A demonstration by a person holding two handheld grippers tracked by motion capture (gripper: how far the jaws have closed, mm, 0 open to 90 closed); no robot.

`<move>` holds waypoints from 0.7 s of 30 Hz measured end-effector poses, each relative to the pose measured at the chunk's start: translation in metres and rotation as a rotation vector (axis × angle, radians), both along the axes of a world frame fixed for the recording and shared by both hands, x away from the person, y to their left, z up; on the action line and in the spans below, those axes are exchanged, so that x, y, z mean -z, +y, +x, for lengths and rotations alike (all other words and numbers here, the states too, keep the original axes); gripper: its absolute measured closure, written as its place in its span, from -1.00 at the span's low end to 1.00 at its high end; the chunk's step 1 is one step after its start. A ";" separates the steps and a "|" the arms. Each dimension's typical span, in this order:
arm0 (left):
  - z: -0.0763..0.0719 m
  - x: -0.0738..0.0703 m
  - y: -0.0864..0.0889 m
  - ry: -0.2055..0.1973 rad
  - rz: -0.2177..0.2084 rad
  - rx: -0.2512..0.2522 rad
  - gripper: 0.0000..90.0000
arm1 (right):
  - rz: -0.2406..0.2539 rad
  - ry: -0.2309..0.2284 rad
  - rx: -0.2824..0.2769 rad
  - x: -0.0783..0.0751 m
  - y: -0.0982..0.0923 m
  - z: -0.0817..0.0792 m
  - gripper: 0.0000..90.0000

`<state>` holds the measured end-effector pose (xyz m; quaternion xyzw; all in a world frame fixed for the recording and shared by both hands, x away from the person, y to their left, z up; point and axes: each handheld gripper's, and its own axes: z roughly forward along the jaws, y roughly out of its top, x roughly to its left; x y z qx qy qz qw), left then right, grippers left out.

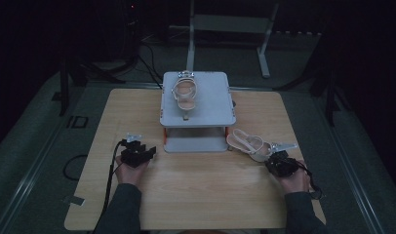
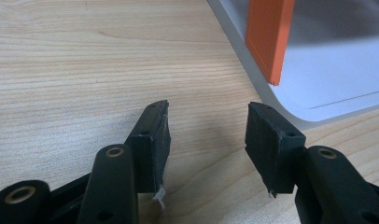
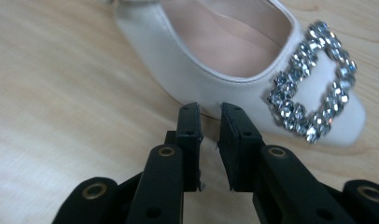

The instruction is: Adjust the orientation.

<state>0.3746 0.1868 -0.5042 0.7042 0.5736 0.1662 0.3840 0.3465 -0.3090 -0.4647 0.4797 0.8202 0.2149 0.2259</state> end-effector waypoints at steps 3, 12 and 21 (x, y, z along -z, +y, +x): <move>0.000 0.000 0.000 -0.001 0.001 0.000 0.11 | 0.016 -0.008 0.033 0.001 -0.003 0.010 0.71; 0.000 0.000 -0.001 -0.004 -0.001 -0.001 0.11 | 0.094 -0.015 0.143 0.003 -0.029 0.033 0.69; 0.001 0.001 -0.002 -0.009 -0.006 0.000 0.11 | 0.105 -0.010 0.127 0.004 -0.031 0.055 0.83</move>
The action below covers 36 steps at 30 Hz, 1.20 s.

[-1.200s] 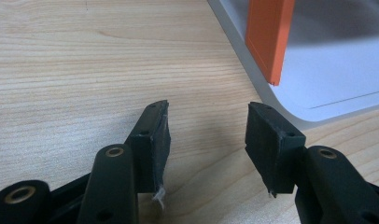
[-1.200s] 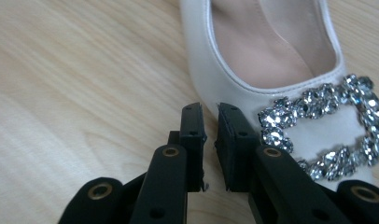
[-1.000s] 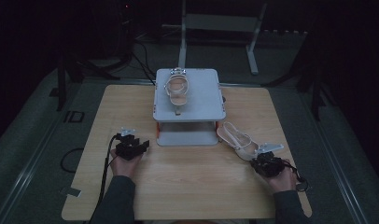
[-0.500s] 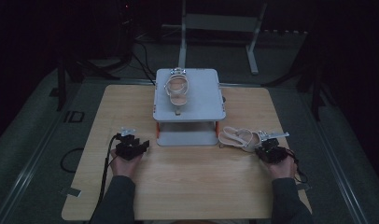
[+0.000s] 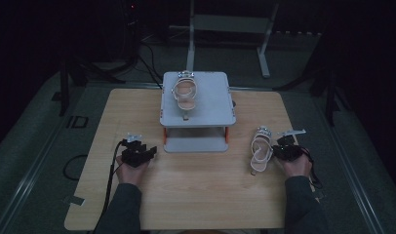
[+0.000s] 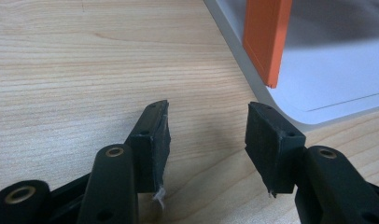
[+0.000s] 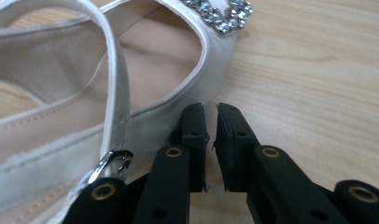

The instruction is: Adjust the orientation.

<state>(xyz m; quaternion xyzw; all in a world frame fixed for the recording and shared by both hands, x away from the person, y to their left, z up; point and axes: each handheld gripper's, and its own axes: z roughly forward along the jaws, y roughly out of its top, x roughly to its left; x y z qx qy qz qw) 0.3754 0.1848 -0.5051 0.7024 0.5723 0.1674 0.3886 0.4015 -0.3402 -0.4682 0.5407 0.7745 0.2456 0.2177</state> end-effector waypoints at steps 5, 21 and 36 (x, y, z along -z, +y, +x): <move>0.000 0.000 -0.001 0.000 -0.004 0.002 0.11 | -0.003 -0.003 -0.065 0.000 0.006 0.011 0.86; 0.000 0.000 0.000 -0.003 -0.010 0.005 0.11 | -0.046 0.003 -0.196 -0.002 0.035 0.037 0.78; 0.001 0.001 0.002 -0.006 -0.030 0.010 0.11 | -0.049 -0.163 -0.117 -0.048 0.046 0.017 0.18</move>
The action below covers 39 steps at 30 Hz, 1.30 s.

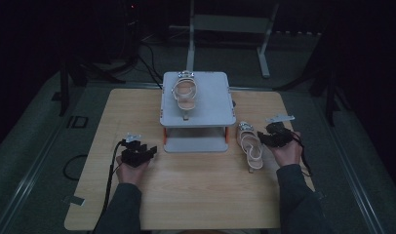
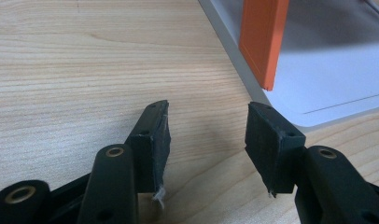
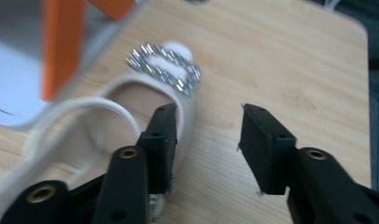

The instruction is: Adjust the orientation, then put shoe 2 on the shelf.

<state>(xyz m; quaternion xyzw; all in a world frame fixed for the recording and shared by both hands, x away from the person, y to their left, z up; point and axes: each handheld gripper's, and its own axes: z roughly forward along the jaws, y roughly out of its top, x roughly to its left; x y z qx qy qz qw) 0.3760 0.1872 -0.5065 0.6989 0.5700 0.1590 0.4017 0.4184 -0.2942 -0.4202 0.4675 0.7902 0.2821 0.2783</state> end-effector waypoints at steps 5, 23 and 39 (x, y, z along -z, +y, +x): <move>0.000 0.000 0.000 -0.001 -0.001 -0.001 0.11 | 0.040 -0.015 -0.002 -0.014 0.005 -0.009 0.13; -0.001 0.001 0.000 -0.004 -0.002 0.000 0.11 | 0.015 0.140 0.024 0.014 0.018 -0.008 0.09; -0.002 0.001 -0.001 -0.006 0.000 -0.004 0.11 | 0.077 0.310 0.172 0.026 0.015 0.007 0.69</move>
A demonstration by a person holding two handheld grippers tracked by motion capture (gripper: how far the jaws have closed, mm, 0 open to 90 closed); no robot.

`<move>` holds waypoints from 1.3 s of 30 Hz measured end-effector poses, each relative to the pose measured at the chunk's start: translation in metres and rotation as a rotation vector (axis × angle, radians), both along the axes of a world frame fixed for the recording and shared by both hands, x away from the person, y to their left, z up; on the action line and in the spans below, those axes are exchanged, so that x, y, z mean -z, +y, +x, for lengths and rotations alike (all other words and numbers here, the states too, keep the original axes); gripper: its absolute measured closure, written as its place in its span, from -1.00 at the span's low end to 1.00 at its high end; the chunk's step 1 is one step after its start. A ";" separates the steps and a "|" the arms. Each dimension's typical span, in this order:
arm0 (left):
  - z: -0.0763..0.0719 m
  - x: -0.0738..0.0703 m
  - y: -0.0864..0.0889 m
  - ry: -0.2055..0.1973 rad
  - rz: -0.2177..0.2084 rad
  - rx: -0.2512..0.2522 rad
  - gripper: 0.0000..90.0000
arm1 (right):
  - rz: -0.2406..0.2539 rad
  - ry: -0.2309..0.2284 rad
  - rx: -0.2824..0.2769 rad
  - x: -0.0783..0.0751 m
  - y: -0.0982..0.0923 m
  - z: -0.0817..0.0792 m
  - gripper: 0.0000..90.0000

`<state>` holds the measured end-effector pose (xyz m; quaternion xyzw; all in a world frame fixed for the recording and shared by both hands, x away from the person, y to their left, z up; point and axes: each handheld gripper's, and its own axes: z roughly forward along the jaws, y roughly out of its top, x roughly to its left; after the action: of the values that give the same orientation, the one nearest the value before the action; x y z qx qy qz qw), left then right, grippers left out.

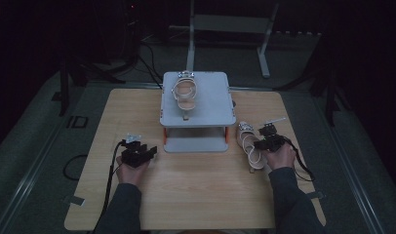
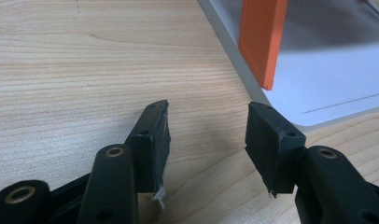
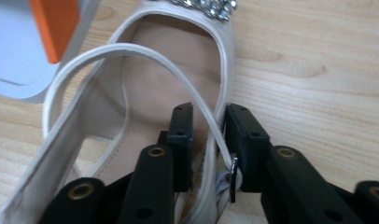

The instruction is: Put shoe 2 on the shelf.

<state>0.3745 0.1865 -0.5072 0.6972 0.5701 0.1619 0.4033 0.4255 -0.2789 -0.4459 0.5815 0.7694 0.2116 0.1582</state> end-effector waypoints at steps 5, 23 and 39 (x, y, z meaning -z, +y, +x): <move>0.000 0.000 0.000 0.000 0.001 0.001 0.11 | 0.050 0.065 0.076 -0.002 -0.003 0.005 0.81; 0.000 0.000 0.000 -0.003 0.004 0.002 0.11 | 0.278 0.021 0.236 -0.036 -0.020 0.007 0.84; 0.000 0.001 -0.001 -0.012 0.000 -0.002 0.11 | 0.373 -0.146 0.221 -0.151 -0.007 0.023 0.84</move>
<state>0.3741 0.1857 -0.5082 0.6956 0.5684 0.1666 0.4066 0.4486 -0.2857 -0.2949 0.6647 0.6350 0.3730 0.1256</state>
